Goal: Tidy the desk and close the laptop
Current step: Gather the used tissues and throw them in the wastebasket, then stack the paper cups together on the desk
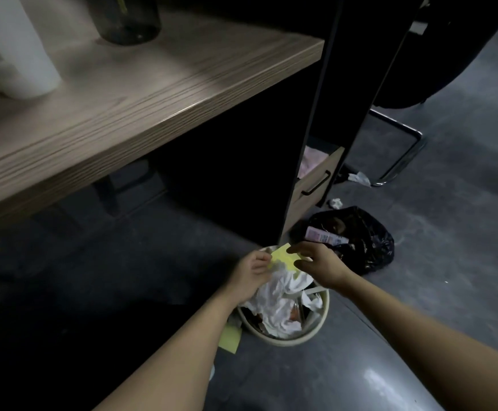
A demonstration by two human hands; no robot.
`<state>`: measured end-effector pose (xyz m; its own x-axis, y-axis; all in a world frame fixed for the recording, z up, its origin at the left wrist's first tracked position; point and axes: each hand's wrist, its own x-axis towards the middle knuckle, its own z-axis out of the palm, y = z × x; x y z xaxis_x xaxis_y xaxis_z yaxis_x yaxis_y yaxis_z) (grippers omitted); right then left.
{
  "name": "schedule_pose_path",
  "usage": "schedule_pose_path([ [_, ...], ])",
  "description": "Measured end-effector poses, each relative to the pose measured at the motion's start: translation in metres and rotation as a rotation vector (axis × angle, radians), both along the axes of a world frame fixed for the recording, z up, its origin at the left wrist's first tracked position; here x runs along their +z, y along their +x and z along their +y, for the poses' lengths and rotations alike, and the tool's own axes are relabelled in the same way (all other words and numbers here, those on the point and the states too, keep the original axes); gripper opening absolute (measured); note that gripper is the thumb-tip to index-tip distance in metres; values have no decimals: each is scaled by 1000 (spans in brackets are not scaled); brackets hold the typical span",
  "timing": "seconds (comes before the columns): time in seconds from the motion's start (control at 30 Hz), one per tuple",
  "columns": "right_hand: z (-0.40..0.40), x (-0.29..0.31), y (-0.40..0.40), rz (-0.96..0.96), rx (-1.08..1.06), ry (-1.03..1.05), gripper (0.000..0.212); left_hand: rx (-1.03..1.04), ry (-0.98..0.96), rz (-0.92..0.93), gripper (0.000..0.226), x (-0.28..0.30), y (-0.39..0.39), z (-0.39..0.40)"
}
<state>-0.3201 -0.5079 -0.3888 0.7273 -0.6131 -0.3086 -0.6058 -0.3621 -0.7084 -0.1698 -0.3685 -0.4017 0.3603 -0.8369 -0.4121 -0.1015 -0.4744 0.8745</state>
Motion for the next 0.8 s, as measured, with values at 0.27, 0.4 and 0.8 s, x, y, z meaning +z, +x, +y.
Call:
schedule_pose_path([
  [0.27, 10, 13, 1, -47, -7, 22, 28, 91, -65, 18, 27, 15, 16, 8],
  [0.4, 20, 33, 11, -123, 19, 5, 20, 134, -165, -39, 23, 36, 27, 17],
  [0.8, 75, 130, 63, -340, 183, -153, 14, 203, -375, -226, 21, 143, 55, 104],
])
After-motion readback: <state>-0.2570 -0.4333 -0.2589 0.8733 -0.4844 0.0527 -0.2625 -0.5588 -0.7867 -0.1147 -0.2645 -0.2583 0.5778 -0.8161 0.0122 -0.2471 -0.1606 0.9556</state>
